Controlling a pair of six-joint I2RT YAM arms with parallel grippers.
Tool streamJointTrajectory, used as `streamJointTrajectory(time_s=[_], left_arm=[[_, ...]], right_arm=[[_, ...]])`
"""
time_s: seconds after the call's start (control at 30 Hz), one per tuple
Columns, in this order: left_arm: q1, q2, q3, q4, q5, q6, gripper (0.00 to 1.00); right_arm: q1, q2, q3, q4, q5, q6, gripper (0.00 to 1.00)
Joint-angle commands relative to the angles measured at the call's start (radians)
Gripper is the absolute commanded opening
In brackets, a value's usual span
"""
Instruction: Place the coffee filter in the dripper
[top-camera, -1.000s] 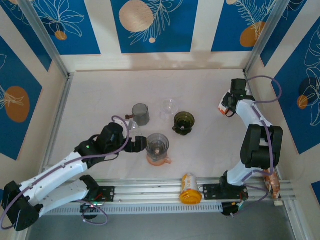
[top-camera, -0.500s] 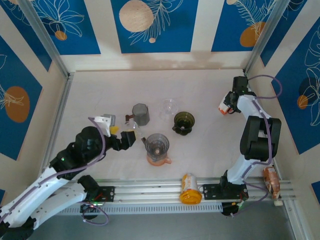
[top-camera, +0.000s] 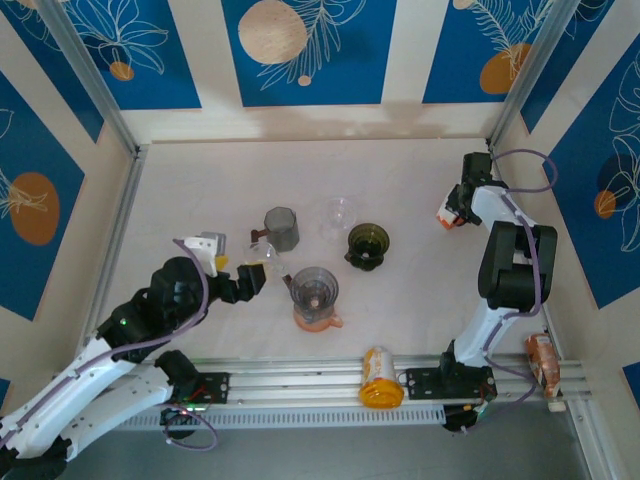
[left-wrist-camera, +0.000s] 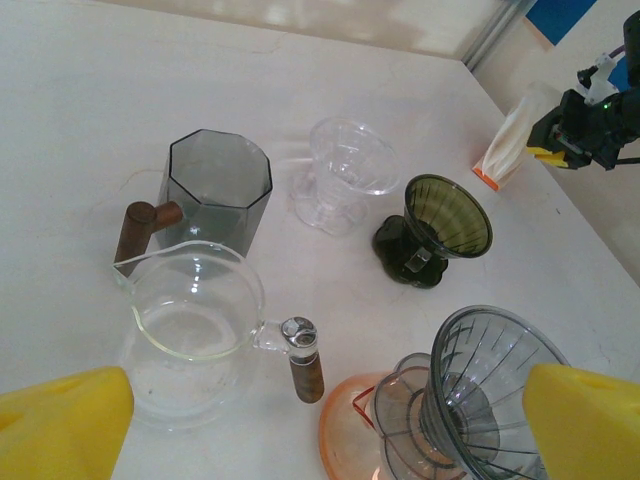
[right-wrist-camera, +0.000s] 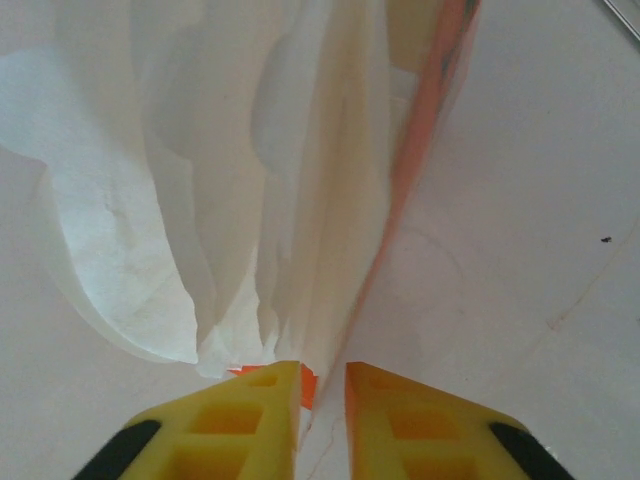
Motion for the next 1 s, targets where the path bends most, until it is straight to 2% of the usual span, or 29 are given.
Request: streamJointTrajectory(time_s=[0.0,0.2,0.4,0.57,0.77,0.97], left_arm=[[0.006,0.004,-0.01,-0.009,-0.018,0.027,1.0],[0.005,0.005,-0.025,0.003,-0.018,0.022,1.0],[0.006,0.011,-0.037,0.02,0.006,0.006,1.0],[0.006,0.009,-0.042,0.017,0.018,-0.005,1.0],[0.005,-0.01,-0.06,0.021,0.023,-0.023,1.0],[0.006,-0.001,-0.072,0.03,0.024,-0.034,1.0]], right_arm=[[-0.006,0.01,0.028,-0.005,0.011,-0.026,0.14],[0.029,-0.009,0.027,0.012,-0.003,-0.111,0.0],[0.099,-0.077,-0.019,0.07,-0.047,-0.227,0.0],[0.154,-0.122,-0.073,0.121,-0.134,-0.306,0.0],[0.223,-0.098,-0.081,0.122,-0.166,-0.393,0.0],[0.257,-0.067,-0.088,0.129,-0.187,-0.407,0.0]])
